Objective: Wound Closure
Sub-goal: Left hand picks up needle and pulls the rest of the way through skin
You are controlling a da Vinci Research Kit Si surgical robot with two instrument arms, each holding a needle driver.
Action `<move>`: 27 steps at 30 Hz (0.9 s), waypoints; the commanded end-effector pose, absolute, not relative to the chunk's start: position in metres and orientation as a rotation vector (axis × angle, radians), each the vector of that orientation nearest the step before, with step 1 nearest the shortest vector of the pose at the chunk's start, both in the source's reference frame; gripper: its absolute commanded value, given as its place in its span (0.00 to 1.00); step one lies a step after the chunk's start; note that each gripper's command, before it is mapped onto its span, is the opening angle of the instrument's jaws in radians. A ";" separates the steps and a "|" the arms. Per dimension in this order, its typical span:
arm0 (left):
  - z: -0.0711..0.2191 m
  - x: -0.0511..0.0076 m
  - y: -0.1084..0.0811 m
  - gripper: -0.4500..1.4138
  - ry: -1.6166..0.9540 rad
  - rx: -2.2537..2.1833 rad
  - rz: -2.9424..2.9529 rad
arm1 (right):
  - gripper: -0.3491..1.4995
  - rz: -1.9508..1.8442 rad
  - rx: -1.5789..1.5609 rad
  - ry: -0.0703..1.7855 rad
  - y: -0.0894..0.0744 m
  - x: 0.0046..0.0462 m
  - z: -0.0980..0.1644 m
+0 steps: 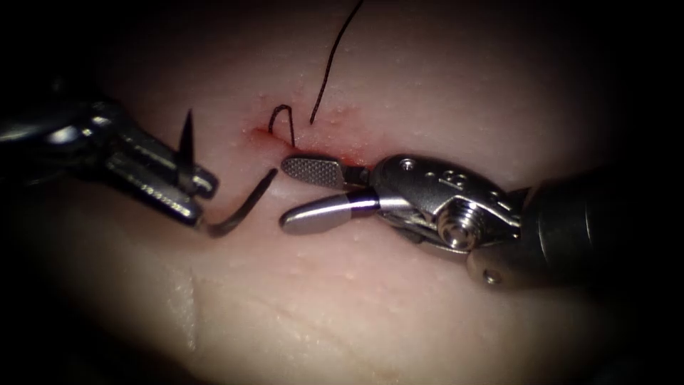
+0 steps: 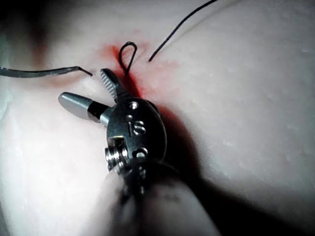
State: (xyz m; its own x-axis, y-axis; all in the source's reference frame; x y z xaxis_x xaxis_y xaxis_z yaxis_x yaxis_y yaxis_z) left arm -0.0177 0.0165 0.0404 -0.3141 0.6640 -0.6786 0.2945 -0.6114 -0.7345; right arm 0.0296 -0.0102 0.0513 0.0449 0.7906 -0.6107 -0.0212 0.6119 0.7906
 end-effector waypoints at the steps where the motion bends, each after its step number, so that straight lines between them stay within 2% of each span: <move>1: 0.041 -0.0181 0.016 0.00 -1.197 -1.668 2.019 | 0.54 0.706 0.710 1.397 -0.011 0.0301 0.052; 27: 0.038 -0.0152 0.022 0.00 -0.338 -2.136 2.133 | 0.45 0.720 0.733 1.380 -0.012 0.0303 0.052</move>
